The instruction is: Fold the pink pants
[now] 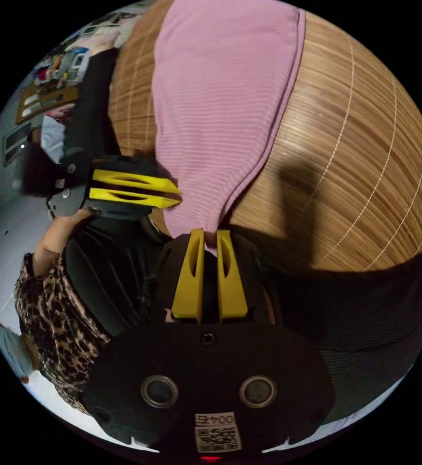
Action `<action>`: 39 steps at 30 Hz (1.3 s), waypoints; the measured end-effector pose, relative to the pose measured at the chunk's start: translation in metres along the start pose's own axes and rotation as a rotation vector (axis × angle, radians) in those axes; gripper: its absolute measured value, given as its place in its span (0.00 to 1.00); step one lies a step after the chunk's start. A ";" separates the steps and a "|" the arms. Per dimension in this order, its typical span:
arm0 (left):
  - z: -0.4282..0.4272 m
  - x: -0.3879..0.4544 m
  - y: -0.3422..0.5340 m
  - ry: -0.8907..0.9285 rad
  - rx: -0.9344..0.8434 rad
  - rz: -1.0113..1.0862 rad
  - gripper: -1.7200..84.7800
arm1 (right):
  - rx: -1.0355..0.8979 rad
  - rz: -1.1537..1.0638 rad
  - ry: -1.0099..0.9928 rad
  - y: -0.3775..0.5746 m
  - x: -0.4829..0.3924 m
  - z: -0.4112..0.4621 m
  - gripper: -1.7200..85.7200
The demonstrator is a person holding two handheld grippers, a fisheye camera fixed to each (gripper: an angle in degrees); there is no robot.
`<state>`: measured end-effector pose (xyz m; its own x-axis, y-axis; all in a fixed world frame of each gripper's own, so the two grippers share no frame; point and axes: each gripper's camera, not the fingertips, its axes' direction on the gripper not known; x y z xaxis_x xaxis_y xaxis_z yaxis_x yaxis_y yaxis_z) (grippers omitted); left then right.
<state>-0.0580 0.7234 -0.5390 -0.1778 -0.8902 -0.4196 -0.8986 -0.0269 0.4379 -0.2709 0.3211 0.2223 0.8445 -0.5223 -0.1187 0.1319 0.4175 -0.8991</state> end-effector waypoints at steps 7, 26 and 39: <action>-0.054 -0.105 0.062 0.488 0.320 -0.398 0.17 | 0.345 -0.099 -0.351 0.057 0.036 -0.035 0.08; -0.068 -0.106 0.093 0.582 0.427 -0.313 0.23 | 0.590 -0.151 -0.641 0.117 0.080 0.010 0.08; -0.040 -0.037 0.107 0.787 0.534 -0.299 0.08 | 0.645 -0.177 -0.710 0.146 0.038 0.069 0.16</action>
<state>-0.1312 0.7353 -0.4448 0.2284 -0.9334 0.2766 -0.9600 -0.2633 -0.0958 -0.1836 0.4137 0.1157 0.8734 -0.1352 0.4678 0.3676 0.8131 -0.4513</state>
